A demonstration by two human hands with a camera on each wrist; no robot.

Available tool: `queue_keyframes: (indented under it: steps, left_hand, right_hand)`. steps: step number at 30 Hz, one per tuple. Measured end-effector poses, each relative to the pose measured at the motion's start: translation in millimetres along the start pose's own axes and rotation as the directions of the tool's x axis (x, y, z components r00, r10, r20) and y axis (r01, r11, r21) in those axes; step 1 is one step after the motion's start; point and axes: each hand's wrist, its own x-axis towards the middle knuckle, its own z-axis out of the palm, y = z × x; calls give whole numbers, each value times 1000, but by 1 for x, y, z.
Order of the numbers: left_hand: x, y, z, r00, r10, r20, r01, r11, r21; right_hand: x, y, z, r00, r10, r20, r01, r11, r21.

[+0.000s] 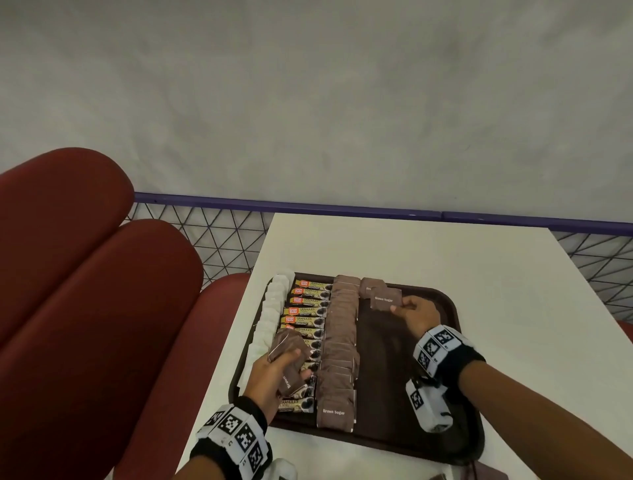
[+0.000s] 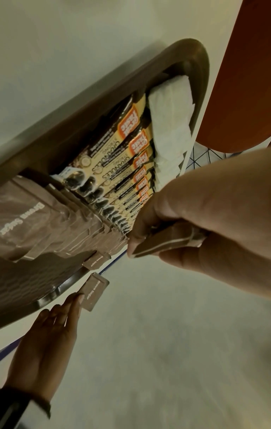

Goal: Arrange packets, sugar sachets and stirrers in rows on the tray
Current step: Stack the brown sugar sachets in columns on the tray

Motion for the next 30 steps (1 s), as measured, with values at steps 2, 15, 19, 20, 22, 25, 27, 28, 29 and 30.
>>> queue_keyframes:
  steps: [2, 15, 19, 20, 22, 25, 27, 28, 29, 30]
  left_hand:
    - [0, 2, -1, 1000, -19, 4, 19, 1000, -6]
    - [-1, 9, -13, 998, -42, 35, 41, 999, 34]
    - [-4, 10, -14, 999, -37, 37, 36, 999, 27]
    - [-5, 10, -14, 999, -39, 36, 38, 999, 23]
    - [-5, 9, -14, 998, -49, 32, 48, 999, 11]
    - [-6, 9, -12, 998, -45, 37, 44, 999, 21]
    - [-8, 9, -10, 999, -34, 42, 32, 998, 47]
    - [-10, 9, -8, 999, -29, 41, 27, 998, 59]
    - [-11, 8, -6, 999, -27, 42, 24, 997, 67]
    - [-11, 7, -5, 999, -26, 41, 23, 997, 73]
  right_hand:
    - [12, -3, 9, 1000, 26, -13, -26, 999, -22]
    - [43, -9, 41, 994, 107, -12, -102, 896, -432]
    - [44, -9, 43, 999, 40, -20, -44, 801, -597]
    - [45, -9, 43, 999, 26, -21, -33, 782, -623]
    - [45, -11, 44, 1000, 7, -31, -25, 767, -642]
    - [40, -10, 43, 994, -45, -95, -20, 803, -595]
    - [33, -10, 44, 988, -90, -123, 2, 815, -579]
    - [28, -12, 44, 987, -109, -118, 21, 812, -583]
    - [23, -14, 43, 986, -134, -101, 47, 800, -598]
    - [16, -17, 42, 984, -160, -73, 82, 785, -614]
